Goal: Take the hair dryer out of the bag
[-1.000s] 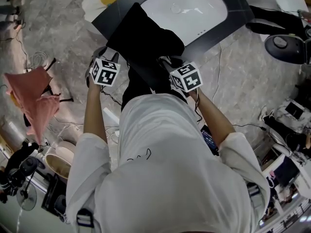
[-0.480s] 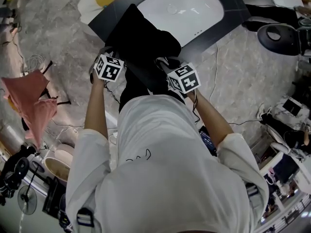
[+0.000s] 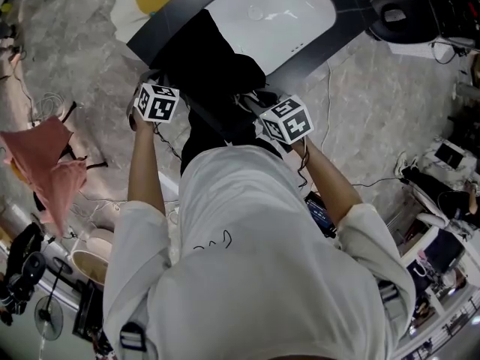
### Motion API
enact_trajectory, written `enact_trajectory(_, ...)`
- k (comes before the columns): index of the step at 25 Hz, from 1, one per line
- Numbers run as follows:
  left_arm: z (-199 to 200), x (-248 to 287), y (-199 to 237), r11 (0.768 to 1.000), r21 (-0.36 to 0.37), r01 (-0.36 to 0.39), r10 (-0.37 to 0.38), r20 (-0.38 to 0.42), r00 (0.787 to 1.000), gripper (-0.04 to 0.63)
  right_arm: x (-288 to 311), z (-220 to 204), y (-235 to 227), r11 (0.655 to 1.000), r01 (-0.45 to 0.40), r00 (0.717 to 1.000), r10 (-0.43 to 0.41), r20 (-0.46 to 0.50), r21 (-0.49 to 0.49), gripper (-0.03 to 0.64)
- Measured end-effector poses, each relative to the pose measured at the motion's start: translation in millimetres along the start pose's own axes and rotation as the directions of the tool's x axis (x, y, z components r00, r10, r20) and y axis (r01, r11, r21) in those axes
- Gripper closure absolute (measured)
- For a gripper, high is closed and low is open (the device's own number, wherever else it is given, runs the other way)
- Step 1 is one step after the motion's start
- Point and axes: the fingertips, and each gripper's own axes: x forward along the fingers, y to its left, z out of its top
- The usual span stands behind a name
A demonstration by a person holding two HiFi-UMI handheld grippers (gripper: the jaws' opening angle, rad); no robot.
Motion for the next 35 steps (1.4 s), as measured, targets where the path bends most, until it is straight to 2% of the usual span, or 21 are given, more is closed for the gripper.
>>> enact_trajectory(8, 6, 7, 12, 0.999, -0.05, -0.02, 0.02, -0.004, 1.0, 0.571, -24, -29, -5, 1.0, 0.007, 1.0, -0.007, -0.03, -0.02, 0.554)
enact_trajectory(12, 7, 11, 13, 0.999, -0.047, -0.027, 0.026, -0.018, 1.0, 0.572, -25, -38, -3, 0.999, 0.023, 0.999, -0.025, -0.037, -0.046, 0.554)
enact_trajectory(15, 5, 10, 9, 0.998, -0.064, -0.01, 0.008, -0.036, 0.999, 0.568, -23, -39, -1, 0.997, 0.036, 0.999, -0.038, -0.034, -0.067, 0.554)
enact_trajectory(16, 4, 5, 9, 0.996, -0.089, 0.012, -0.015, -0.039, 0.999, 0.53, -23, -39, -1, 0.997, 0.039, 0.999, -0.041, -0.032, -0.072, 0.554)
enact_trajectory(17, 5, -4, 10, 0.991, -0.125, 0.042, -0.046, -0.029, 0.999, 0.43, -23, -39, 0, 0.996, 0.042, 0.999, -0.045, -0.03, -0.077, 0.554)
enact_trajectory(18, 9, -15, 13, 0.983, -0.164, 0.076, -0.077, -0.005, 0.997, 0.39, -23, -38, -1, 0.995, 0.046, 0.998, -0.048, -0.028, -0.083, 0.554)
enact_trajectory(20, 26, -40, 17, 0.967, -0.214, 0.141, -0.128, 0.072, 0.989, 0.359, -23, -37, -2, 0.994, 0.053, 0.998, -0.056, -0.023, -0.095, 0.554)
enact_trajectory(21, 36, -50, 16, 0.963, -0.208, 0.172, -0.152, 0.107, 0.983, 0.357, -24, -36, -3, 0.993, 0.057, 0.998, -0.059, -0.02, -0.1, 0.554)
enact_trajectory(23, 62, -58, 4, 0.964, -0.122, 0.235, -0.217, 0.143, 0.966, 0.357, -24, -35, -6, 0.992, 0.062, 0.998, -0.064, -0.014, -0.11, 0.554)
enact_trajectory(25, 89, -54, -18, 0.957, 0.008, 0.289, -0.287, 0.142, 0.947, 0.357, -24, -35, -8, 0.991, 0.07, 0.997, -0.072, -0.014, -0.117, 0.554)
enact_trajectory(27, 115, -44, -43, 0.935, 0.124, 0.332, -0.346, 0.122, 0.93, 0.357, -24, -35, -7, 0.99, 0.074, 0.997, -0.077, -0.017, -0.119, 0.554)
enact_trajectory(30, 145, -28, -76, 0.889, 0.267, 0.372, -0.402, 0.068, 0.913, 0.357, -24, -35, -7, 0.988, 0.083, 0.996, -0.085, -0.016, -0.132, 0.554)
enact_trajectory(32, 156, -20, -91, 0.856, 0.32, 0.407, -0.436, 0.021, 0.9, 0.359, -24, -35, -8, 0.987, 0.085, 0.996, -0.087, -0.011, -0.137, 0.554)
enact_trajectory(35, 161, -15, -97, 0.824, 0.318, 0.469, -0.482, -0.042, 0.875, 0.399, -25, -33, -8, 0.986, 0.086, 0.996, -0.087, 0.0, -0.139, 0.552)
